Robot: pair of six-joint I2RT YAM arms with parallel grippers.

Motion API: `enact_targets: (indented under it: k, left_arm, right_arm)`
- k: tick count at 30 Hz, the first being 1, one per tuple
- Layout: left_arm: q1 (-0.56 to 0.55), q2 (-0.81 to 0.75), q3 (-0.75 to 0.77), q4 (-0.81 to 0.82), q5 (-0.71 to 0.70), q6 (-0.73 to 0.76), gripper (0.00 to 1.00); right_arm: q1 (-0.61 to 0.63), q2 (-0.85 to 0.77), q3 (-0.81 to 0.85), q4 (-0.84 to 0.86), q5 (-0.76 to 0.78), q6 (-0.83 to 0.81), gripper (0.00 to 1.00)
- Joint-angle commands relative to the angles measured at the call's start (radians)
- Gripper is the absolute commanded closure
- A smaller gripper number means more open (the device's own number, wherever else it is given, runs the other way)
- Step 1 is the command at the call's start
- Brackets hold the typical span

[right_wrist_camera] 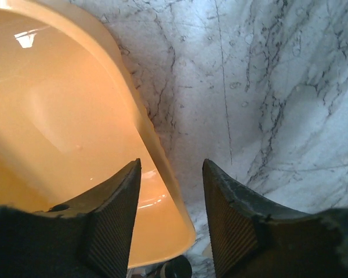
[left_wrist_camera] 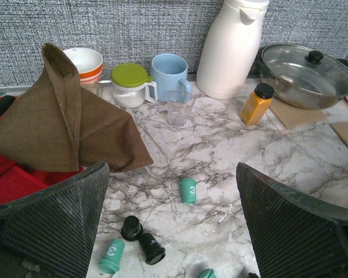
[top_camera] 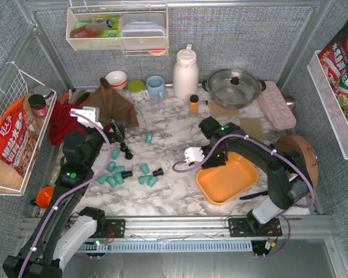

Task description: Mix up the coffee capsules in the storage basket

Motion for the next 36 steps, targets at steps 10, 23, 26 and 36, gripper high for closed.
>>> enact_targets:
  k: [10,23,26,36]
  left_arm:
    - [0.0,-0.002,0.002,0.019,0.001,0.006,0.01]
    - [0.0,-0.011,-0.001,0.018,-0.002,0.009,0.01]
    - [-0.001,-0.011,-0.001,0.019,-0.003,0.009,0.01]
    - [0.0,-0.008,-0.003,0.021,-0.011,0.013,0.01]
  right_arm:
    - [0.008,0.046,0.003,-0.018,-0.053,-0.031,0.65]
    - [0.006,0.044,0.006,-0.026,-0.047,-0.037,0.87]
    - [-0.001,0.044,0.022,-0.034,-0.049,-0.037,0.97]
    - [-0.059,0.098,0.189,-0.141,-0.072,-0.086,1.0]
